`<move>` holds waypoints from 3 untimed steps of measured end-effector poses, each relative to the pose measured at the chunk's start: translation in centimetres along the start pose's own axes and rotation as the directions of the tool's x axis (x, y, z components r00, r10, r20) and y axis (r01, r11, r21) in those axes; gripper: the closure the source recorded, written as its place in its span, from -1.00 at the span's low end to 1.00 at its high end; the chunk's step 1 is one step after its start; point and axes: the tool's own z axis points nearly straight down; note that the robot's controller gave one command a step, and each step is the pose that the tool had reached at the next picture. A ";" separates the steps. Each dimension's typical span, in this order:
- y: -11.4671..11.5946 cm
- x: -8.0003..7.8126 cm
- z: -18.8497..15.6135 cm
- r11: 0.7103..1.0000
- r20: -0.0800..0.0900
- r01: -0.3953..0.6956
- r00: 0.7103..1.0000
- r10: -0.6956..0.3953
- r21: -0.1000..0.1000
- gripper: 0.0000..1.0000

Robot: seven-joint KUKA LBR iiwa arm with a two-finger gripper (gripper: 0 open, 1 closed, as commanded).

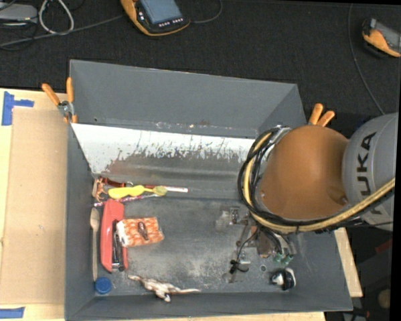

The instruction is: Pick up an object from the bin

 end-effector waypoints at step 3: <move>4.5 -0.6 10.0 0.986 0.012 -0.167 0.986 0.167 -0.003 -1.00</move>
Offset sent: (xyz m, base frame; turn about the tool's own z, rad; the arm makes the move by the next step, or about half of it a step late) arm 0.0011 0.0389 -0.0849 -0.0132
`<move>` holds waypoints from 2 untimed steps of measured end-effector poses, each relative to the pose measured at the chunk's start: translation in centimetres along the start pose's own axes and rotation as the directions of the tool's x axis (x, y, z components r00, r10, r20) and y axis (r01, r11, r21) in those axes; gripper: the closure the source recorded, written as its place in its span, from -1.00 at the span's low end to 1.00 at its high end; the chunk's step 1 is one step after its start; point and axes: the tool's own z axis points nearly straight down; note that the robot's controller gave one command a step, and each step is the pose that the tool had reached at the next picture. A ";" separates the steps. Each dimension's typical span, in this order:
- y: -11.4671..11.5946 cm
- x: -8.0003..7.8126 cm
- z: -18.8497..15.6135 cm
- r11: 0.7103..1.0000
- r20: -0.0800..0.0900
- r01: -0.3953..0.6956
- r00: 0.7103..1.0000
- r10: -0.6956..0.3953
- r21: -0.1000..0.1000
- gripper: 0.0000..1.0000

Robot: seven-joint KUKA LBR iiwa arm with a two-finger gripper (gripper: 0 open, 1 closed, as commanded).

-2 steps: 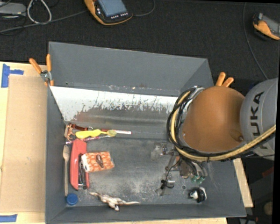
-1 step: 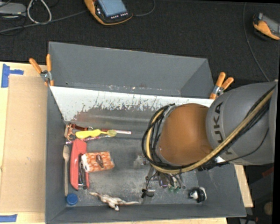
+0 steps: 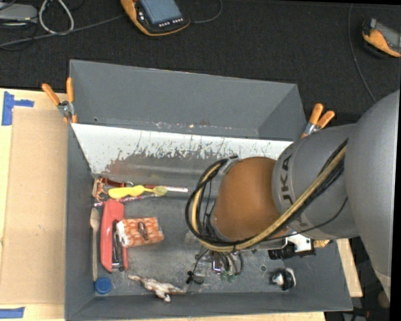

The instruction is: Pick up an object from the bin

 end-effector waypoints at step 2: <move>2.8 -0.5 -3.4 0.996 -0.008 0.091 0.996 -0.091 0.002 -1.00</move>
Offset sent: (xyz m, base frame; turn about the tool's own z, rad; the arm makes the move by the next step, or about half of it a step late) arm 0.0060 0.0230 0.0379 -0.0902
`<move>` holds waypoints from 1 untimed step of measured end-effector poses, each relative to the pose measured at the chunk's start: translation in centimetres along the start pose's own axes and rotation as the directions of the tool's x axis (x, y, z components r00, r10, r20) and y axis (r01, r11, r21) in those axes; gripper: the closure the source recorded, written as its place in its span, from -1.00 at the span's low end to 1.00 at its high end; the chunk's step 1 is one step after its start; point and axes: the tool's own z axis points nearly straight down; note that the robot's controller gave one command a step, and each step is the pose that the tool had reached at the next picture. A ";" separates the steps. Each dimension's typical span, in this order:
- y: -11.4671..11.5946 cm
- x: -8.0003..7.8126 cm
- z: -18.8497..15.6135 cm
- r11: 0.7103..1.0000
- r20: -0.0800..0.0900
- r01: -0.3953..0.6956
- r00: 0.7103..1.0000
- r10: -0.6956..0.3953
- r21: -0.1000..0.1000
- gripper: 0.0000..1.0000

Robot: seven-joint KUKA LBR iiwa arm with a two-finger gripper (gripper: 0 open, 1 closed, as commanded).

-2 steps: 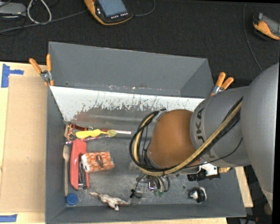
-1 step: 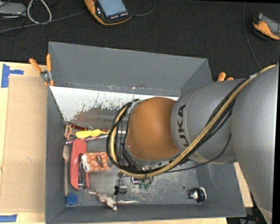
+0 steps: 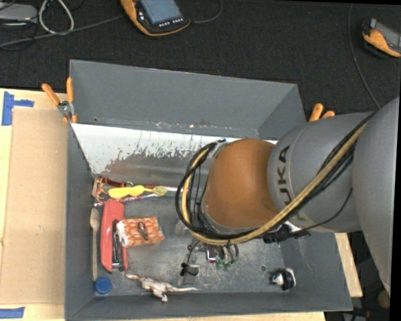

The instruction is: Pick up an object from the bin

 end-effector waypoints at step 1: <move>0.9 -5.5 2.4 0.997 0.004 0.072 0.997 -0.072 -0.006 -1.00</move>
Offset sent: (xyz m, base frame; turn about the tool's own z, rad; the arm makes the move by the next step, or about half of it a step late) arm 0.0802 0.0479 -0.0259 -0.1699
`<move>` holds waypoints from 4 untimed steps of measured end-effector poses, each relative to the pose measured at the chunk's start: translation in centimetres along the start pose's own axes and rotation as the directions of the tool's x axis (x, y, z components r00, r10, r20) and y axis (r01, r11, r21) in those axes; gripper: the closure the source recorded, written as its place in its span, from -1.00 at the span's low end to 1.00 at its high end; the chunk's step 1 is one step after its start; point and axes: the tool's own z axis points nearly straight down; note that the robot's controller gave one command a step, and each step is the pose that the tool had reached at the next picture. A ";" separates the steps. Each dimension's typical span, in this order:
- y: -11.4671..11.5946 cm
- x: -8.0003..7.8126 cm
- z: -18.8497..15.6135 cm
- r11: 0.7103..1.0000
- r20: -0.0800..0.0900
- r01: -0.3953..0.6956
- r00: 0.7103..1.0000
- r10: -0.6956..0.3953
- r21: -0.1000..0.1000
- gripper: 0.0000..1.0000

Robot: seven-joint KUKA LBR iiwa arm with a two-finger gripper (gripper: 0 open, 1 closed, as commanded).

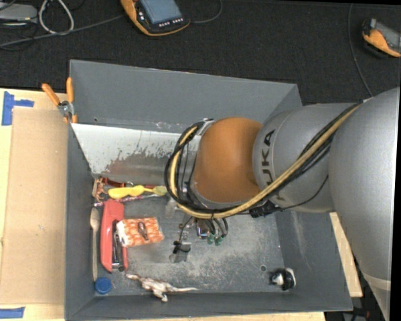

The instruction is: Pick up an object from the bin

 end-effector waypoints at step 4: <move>2.4 2.1 3.4 0.999 -0.009 0.049 0.999 -0.049 0.001 1.00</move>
Offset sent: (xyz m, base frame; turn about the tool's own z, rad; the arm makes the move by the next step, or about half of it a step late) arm -0.0162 0.0366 -0.0177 -0.0095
